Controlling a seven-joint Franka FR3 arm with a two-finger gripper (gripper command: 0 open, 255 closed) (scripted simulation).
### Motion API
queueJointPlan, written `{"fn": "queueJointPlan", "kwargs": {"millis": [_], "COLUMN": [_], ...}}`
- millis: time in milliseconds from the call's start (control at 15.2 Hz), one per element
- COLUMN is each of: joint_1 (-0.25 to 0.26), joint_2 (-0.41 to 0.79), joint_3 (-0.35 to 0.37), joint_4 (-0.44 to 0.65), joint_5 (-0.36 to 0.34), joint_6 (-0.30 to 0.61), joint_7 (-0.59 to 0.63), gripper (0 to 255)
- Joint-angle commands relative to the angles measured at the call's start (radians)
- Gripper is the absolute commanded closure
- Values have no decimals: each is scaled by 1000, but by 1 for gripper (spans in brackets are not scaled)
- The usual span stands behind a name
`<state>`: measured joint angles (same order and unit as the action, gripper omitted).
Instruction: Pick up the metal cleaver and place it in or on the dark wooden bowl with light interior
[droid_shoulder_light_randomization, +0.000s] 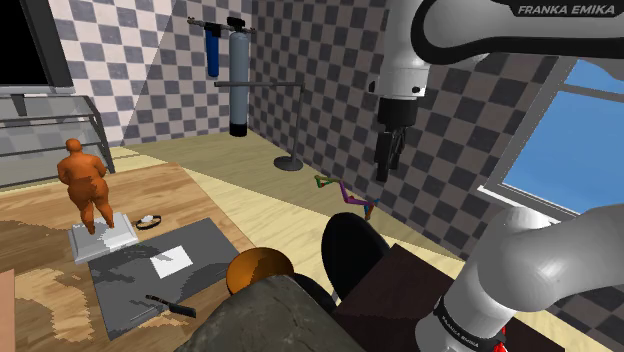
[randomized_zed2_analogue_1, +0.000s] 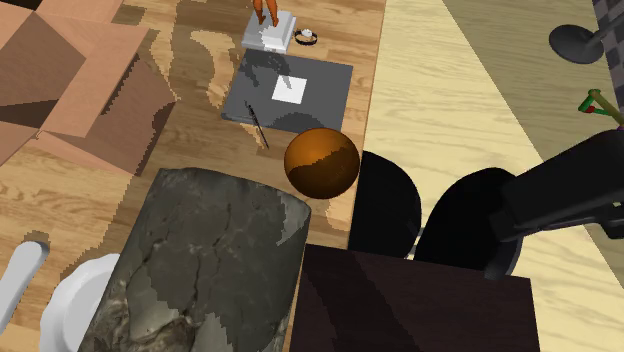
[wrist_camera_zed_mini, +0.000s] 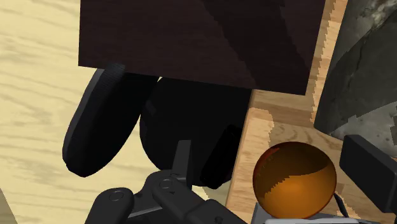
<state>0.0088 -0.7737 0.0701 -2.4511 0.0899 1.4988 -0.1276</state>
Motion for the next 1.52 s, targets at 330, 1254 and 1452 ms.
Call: {"fn": "queueJointPlan", "kwargs": {"millis": [330,1254,1452], "joint_1": [36,99,104], "joint_2": [93,520,632], "joint_3": [68,261,297], "joint_4": [-52,-12,31], "joint_5": [42,49,9], "joint_6": [181,667,753], "joint_7": [24,121,161], "gripper": [0,0,0]}}
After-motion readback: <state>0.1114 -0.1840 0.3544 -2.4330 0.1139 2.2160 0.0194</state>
